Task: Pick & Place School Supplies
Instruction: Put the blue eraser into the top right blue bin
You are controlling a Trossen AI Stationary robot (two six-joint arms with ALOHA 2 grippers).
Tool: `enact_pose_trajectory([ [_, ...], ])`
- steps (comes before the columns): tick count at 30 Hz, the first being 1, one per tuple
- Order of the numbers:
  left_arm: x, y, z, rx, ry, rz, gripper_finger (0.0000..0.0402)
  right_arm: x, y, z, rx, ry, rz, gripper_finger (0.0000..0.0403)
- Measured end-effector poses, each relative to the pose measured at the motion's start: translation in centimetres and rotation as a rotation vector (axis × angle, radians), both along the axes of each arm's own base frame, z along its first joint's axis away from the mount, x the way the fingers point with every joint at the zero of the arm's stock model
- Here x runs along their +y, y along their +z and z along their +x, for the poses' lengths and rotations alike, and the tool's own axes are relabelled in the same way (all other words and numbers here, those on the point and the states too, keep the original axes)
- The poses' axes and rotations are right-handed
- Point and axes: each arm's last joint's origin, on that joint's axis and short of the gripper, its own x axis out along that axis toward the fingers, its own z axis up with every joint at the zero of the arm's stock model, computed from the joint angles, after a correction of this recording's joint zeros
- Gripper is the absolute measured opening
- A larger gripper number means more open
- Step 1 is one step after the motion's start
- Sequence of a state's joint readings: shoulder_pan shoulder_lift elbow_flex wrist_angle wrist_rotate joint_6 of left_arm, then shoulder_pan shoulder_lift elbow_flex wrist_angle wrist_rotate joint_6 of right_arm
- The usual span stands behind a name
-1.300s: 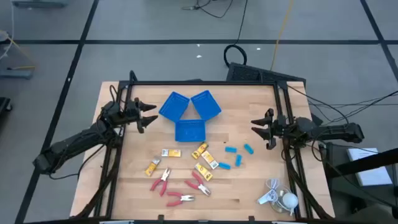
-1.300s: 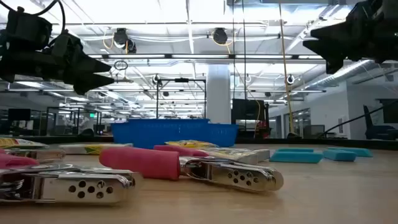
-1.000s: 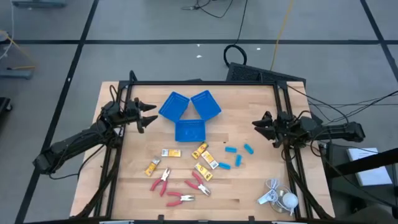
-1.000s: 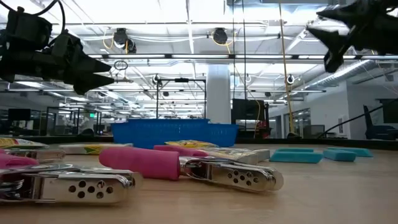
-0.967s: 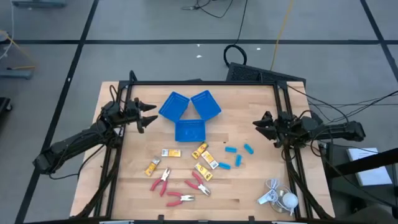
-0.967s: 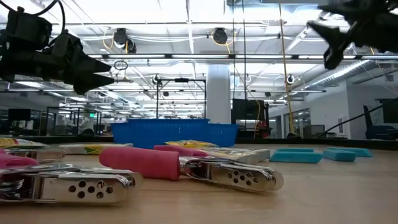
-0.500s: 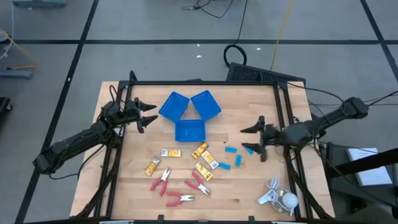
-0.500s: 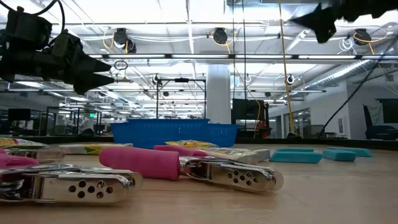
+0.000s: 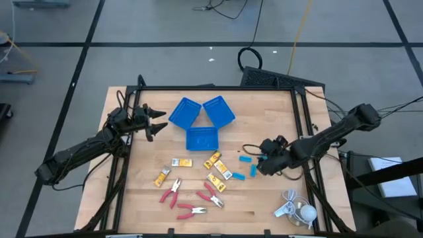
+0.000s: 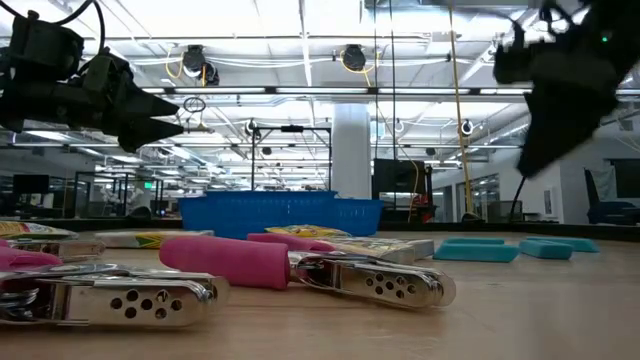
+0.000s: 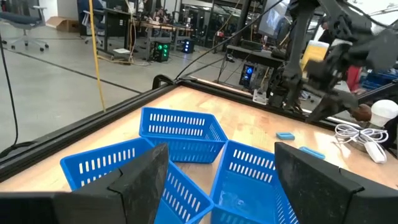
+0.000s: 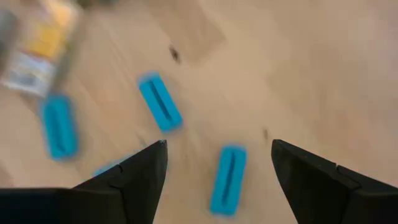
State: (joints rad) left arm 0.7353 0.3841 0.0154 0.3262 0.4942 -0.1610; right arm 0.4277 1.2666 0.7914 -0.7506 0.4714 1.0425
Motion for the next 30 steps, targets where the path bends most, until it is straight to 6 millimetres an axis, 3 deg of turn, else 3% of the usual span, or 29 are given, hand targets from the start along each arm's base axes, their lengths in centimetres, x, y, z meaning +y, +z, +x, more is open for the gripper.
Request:
enact_pose_trajectory([
  [8, 0.0, 0.0, 0.0, 0.000, -0.001, 0.000, 0.0294, 0.5, -3.3, 0.6, 0.192, -0.074, 0.014, 0.0268],
  [17, 0.0, 0.0, 0.0, 0.000, -0.002, -0.001, 0.0294, 0.2, -4.9, 1.0, 0.276, -0.079, -0.008, 0.0267],
  [25, 0.0, 0.0, 0.0, 0.000, -0.001, 0.000, 0.0294, -1.3, -7.5, -0.3, 0.298, -0.115, 0.133, 0.0248],
  [30, 0.0, 0.0, 0.0, -0.003, -0.001, 0.002, 0.0294, -1.6, -8.0, -0.8, 0.316, -0.127, 0.158, 0.0223],
])
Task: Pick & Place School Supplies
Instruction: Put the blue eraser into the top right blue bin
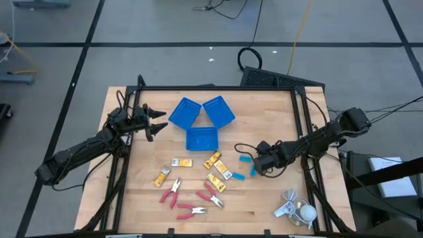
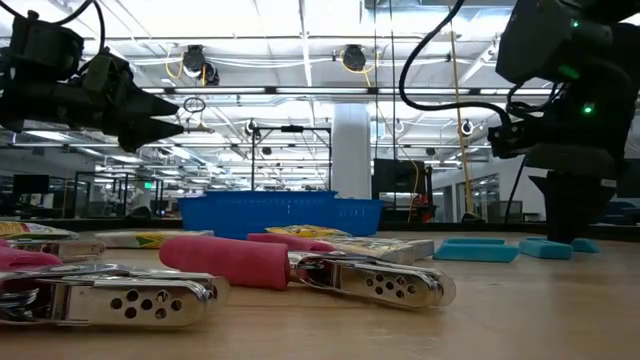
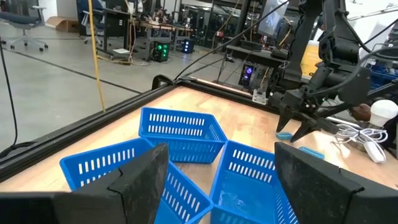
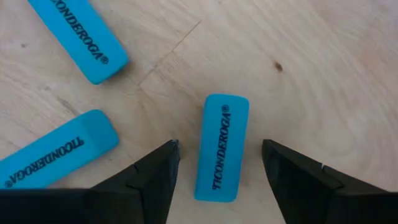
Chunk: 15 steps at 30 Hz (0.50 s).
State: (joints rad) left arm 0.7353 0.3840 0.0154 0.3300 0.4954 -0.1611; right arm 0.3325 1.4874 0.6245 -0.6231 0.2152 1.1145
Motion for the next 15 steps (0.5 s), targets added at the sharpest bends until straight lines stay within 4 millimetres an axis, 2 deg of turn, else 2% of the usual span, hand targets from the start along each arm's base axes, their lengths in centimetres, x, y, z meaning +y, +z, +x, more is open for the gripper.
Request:
enact_pose_trajectory([
  [7, 0.00, 0.04, 0.00, -0.004, 0.000, 0.003, 0.0294, 0.04, -0.04, 0.06, -0.005, 0.001, 0.006, 0.0189],
  [15, 0.00, 0.08, 0.00, -0.007, 0.000, 0.006, 0.0294, 0.06, -0.07, 0.08, -0.007, 0.002, 0.008, 0.0172],
])
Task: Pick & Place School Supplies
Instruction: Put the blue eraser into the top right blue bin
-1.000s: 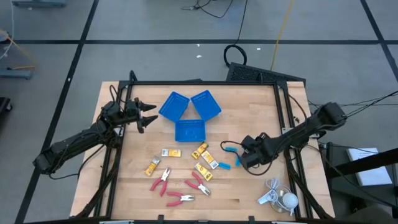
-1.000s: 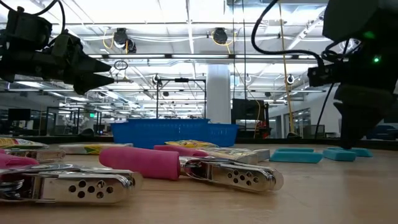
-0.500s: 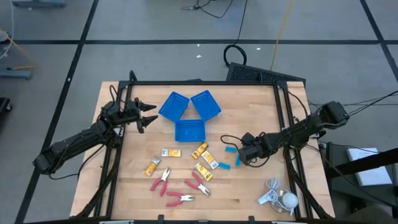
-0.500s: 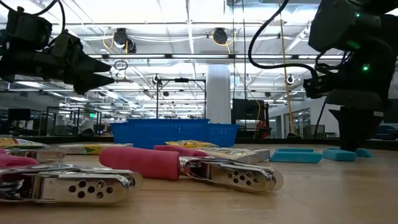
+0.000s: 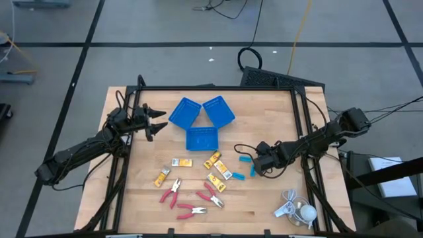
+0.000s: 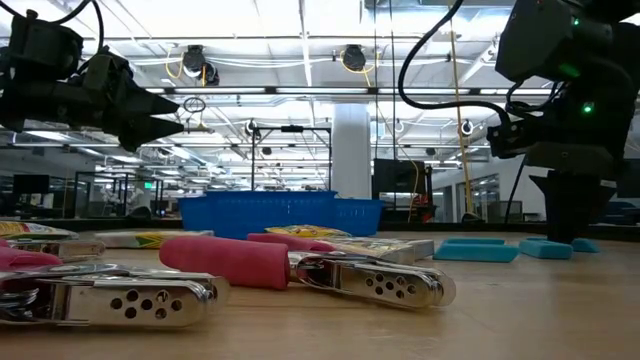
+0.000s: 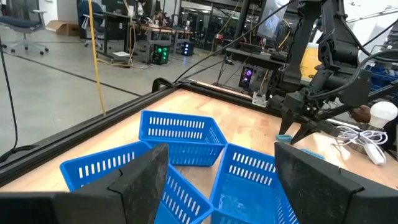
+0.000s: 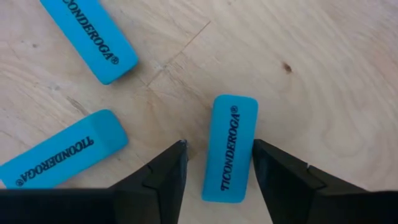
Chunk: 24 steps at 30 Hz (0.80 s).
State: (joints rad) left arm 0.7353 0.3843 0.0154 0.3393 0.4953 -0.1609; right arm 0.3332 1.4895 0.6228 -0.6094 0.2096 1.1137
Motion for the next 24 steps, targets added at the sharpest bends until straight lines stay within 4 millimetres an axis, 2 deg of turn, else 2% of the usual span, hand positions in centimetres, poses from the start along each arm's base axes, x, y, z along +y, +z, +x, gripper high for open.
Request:
enact_pose_trajectory([
  [24, 0.00, 0.02, 0.00, -0.001, 0.000, 0.001, 0.0294, -0.09, -0.03, -0.08, 0.004, -0.017, -0.011, 0.0171],
])
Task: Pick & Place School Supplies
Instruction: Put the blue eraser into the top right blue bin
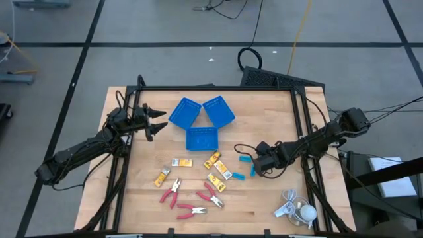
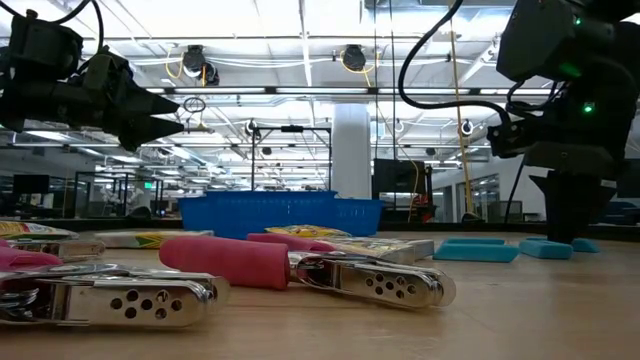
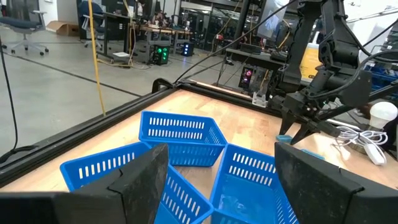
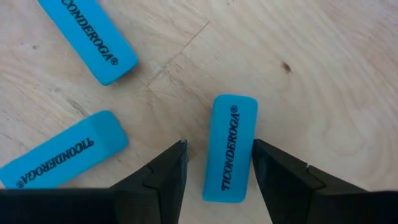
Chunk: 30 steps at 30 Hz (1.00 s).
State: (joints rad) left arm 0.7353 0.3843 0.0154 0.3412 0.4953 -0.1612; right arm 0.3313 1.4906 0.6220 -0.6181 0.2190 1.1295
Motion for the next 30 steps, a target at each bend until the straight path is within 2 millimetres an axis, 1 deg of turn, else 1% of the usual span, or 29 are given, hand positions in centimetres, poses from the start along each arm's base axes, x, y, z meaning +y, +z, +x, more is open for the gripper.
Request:
enact_pose_trajectory([
  [15, 0.00, 0.00, 0.00, 0.000, 0.000, 0.000, 0.0294, -0.03, -0.01, -0.02, 0.002, -0.020, 0.010, 0.0167],
  [30, 0.00, 0.00, 0.00, 0.000, 0.000, 0.000, 0.0294, -0.07, 0.01, -0.07, 0.005, -0.020, 0.000, 0.0096],
])
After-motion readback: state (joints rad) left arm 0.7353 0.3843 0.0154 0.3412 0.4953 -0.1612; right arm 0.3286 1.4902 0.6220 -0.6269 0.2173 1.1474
